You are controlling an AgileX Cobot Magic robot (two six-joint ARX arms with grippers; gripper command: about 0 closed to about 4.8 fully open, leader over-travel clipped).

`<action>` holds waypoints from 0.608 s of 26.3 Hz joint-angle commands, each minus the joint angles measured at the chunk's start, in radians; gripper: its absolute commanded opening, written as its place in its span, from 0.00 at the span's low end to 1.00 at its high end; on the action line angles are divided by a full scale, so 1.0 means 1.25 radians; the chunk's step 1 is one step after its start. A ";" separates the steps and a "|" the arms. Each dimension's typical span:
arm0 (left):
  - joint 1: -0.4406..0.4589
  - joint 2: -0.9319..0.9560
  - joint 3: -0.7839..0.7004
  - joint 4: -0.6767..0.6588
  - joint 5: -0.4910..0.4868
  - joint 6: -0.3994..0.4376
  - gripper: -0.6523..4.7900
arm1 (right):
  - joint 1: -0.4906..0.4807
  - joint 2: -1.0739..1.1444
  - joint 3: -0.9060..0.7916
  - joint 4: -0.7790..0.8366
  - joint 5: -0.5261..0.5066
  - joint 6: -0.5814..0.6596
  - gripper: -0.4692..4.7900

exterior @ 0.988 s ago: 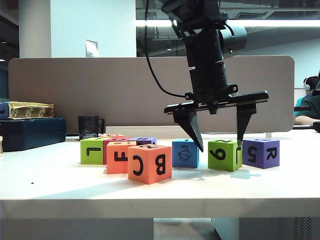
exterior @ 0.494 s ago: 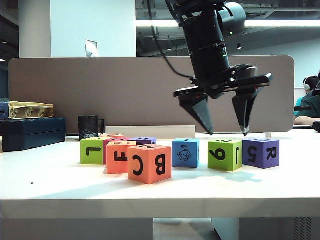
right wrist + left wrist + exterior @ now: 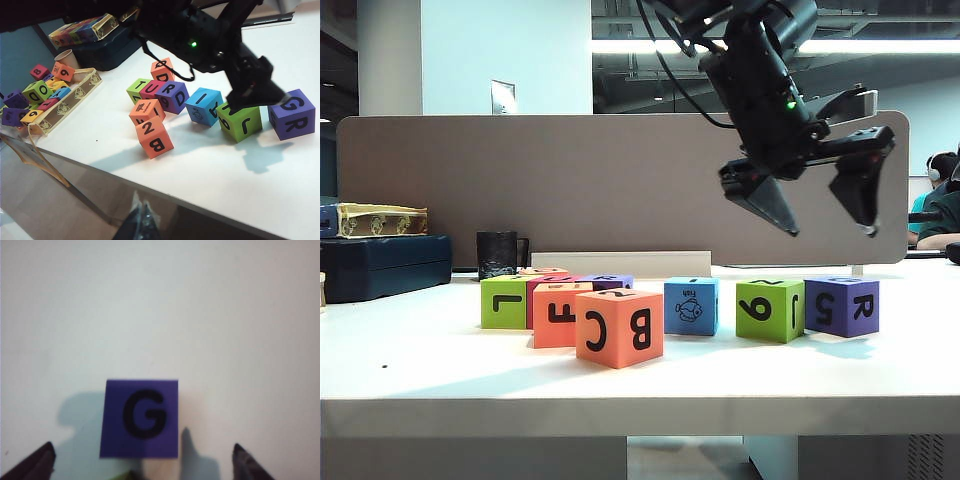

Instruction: Select the appropriate blocks from the scattered letter blocks on the table and arrange them in a row to spell out "TURING".

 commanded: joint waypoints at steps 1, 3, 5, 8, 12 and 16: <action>-0.005 0.020 0.001 0.036 0.010 0.004 0.93 | 0.000 -0.009 0.003 0.014 -0.001 -0.002 0.09; -0.005 0.035 0.001 0.047 0.011 0.008 0.93 | 0.000 -0.009 0.003 0.014 -0.001 -0.002 0.09; -0.005 0.049 0.001 0.053 0.013 0.010 0.93 | 0.000 -0.009 0.003 0.014 -0.001 -0.002 0.09; -0.005 0.071 0.000 0.066 0.012 0.013 0.93 | 0.000 -0.009 0.003 0.014 -0.001 -0.002 0.09; -0.005 0.086 0.000 0.075 0.010 0.013 0.92 | 0.000 -0.009 0.003 0.014 -0.001 -0.002 0.09; -0.005 0.092 0.000 0.072 0.007 0.012 0.90 | 0.000 -0.009 0.003 0.014 -0.001 -0.002 0.09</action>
